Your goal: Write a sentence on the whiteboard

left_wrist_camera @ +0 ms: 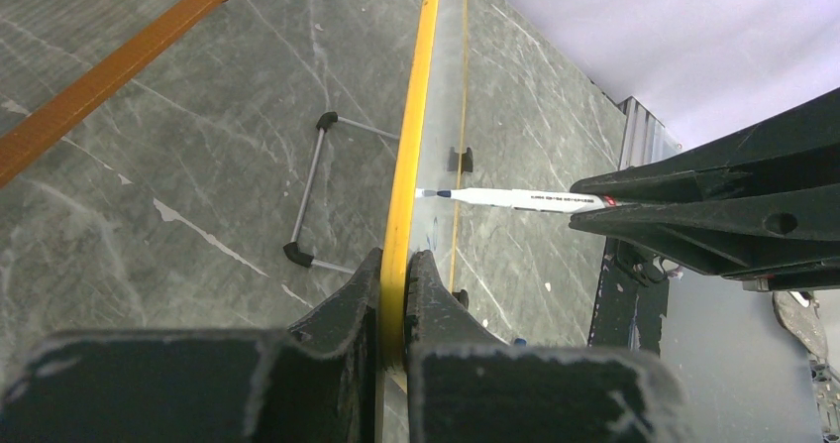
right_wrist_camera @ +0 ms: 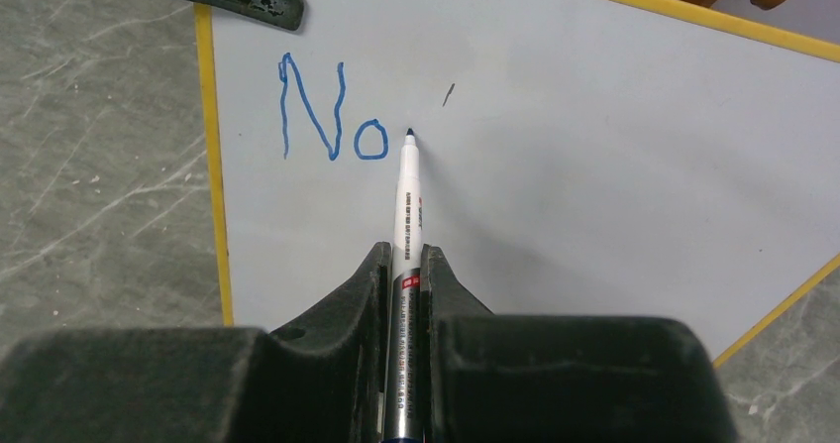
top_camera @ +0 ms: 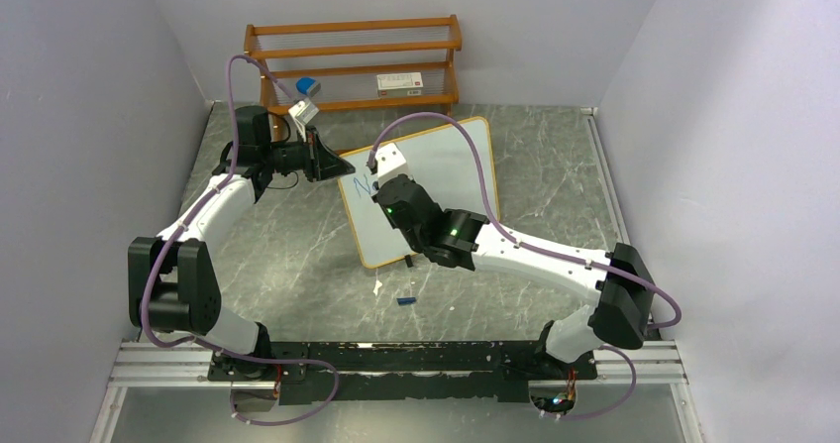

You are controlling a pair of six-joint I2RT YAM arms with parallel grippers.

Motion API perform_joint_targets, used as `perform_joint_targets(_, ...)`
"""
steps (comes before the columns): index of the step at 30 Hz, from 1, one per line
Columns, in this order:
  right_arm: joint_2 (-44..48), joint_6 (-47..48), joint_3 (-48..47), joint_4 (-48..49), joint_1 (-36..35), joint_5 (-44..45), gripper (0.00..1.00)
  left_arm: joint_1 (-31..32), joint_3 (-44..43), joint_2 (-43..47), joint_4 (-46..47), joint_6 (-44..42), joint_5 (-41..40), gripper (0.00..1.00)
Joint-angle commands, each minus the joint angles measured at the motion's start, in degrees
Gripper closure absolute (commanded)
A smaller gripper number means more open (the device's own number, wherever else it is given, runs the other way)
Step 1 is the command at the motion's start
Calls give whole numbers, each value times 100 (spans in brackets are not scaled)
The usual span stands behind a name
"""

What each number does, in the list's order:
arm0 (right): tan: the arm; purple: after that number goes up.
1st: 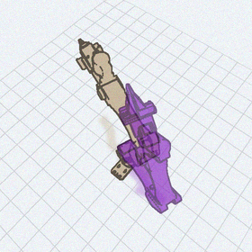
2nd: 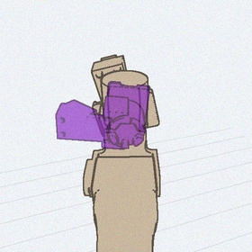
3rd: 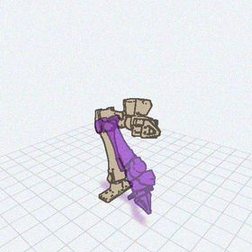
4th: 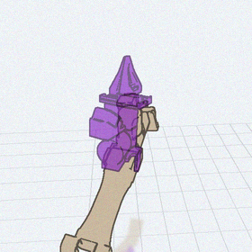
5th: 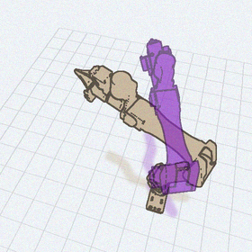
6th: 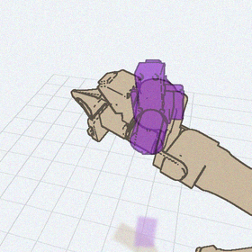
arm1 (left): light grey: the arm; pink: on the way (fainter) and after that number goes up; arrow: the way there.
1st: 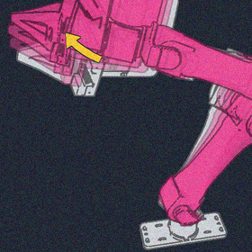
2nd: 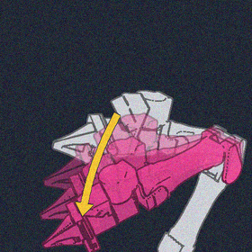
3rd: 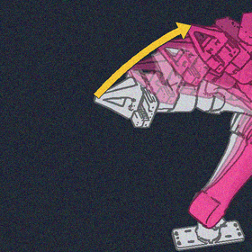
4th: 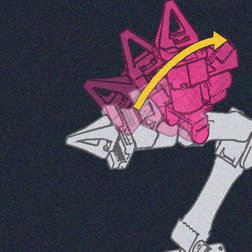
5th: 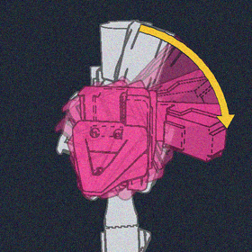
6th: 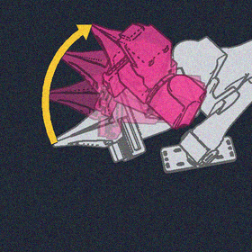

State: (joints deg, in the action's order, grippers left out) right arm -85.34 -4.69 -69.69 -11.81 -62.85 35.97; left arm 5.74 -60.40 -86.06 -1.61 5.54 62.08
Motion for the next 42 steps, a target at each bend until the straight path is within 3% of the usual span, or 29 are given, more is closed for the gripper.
perform_joint_targets(1,-85,3,-44,102,46,60,100,200,195,-263,-567,-844,-733,95)
perform_joint_targets(30,61,-338,238,-479,71,48,100,200,194,-285,-567,-844,-736,95)
perform_joint_targets(42,84,-133,200,-43,68,217,100,208,179,-306,-590,-859,-715,95)
